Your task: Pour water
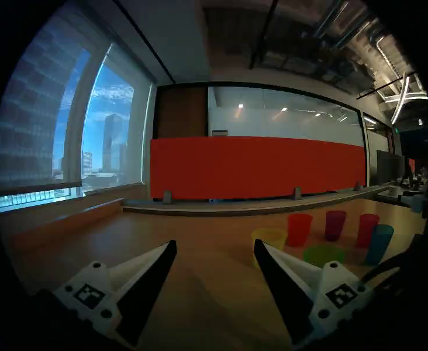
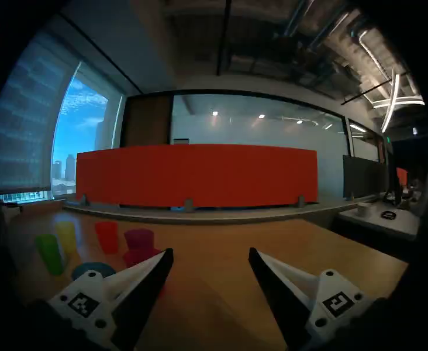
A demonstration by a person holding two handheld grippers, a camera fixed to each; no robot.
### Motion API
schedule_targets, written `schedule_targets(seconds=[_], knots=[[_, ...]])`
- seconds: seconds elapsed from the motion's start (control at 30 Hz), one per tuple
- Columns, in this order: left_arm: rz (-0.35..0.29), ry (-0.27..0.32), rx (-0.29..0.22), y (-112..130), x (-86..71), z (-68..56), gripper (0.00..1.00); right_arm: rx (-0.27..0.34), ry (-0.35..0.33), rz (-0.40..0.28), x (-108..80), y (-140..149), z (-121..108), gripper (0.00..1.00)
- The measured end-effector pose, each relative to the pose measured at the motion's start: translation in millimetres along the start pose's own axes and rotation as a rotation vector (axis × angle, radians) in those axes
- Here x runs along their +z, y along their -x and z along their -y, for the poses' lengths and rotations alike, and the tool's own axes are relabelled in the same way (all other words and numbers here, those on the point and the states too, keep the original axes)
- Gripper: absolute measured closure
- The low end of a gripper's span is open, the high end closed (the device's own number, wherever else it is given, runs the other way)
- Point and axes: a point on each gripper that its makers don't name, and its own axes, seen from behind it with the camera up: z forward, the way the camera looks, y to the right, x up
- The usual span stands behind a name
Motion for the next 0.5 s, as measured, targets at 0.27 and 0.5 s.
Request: schedule_targets(seconds=[0.27, 0.5], knots=[[0.000, 0.000, 0.000, 1.9, -0.1, 0.0, 0.02, 0.000, 0.000, 0.000, -0.6, -0.3, 0.0, 0.00], [0.000, 0.000, -0.001, 2.2, -0.3, -0.5, 0.01, -0.001, 0.000, 0.000, -0.7, 0.1, 0.7, 0.00]])
